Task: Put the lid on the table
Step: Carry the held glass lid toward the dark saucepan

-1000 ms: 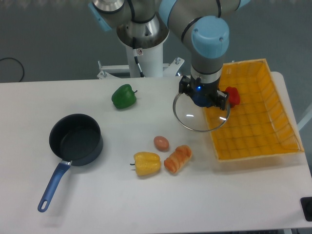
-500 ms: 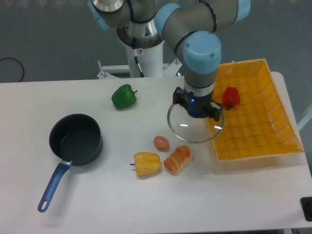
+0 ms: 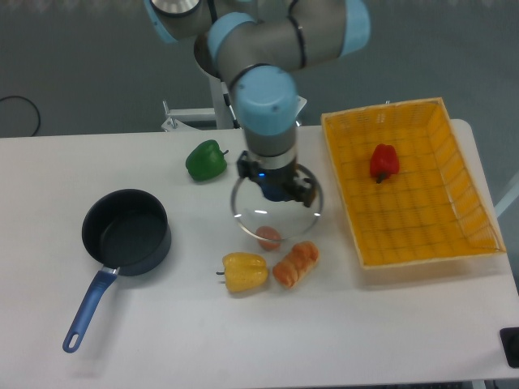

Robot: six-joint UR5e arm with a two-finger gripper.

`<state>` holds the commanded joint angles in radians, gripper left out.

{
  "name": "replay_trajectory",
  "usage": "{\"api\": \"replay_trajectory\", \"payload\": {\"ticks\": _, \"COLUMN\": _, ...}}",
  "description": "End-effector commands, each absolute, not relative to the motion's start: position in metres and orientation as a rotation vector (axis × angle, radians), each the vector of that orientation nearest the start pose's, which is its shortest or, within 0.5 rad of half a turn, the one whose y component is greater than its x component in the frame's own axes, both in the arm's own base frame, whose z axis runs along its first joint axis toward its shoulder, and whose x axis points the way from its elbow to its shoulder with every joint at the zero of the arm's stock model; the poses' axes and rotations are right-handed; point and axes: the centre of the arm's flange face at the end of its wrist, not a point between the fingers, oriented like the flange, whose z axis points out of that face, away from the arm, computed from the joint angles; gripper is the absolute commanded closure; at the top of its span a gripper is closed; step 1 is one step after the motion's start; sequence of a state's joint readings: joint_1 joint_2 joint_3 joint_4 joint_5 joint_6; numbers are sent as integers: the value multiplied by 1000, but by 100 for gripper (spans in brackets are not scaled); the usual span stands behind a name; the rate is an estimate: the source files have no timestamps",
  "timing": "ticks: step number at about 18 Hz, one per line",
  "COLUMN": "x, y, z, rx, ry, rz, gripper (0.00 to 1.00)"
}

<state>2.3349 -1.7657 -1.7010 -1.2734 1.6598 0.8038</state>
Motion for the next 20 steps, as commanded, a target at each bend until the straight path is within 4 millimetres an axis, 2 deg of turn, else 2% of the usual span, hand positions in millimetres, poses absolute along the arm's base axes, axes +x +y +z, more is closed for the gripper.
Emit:
{"api": "replay_trajectory", "payload": {"ticks": 4, "x": -265, "y": 480, "z": 339, "rx": -3221, "ry": 103, "rz": 73, "gripper": 59}}
{"api": "replay_trajectory", "payload": {"ticks": 8, "x": -250, "y": 477, "z": 327, "rx": -3235, "ry": 135, "rz": 54, "gripper": 59}}
{"api": "replay_trajectory", "payload": {"ticks": 12, "x": -230, "y": 478, "z": 305, "rx": -3249, "ry": 187, "rz": 81, "gripper": 59}}
{"api": "replay_trajectory", "payload": {"ticks": 20, "x": -219, "y": 469, "z": 284, "rx": -3256, "ry": 188, "rz": 73, "gripper": 59}}
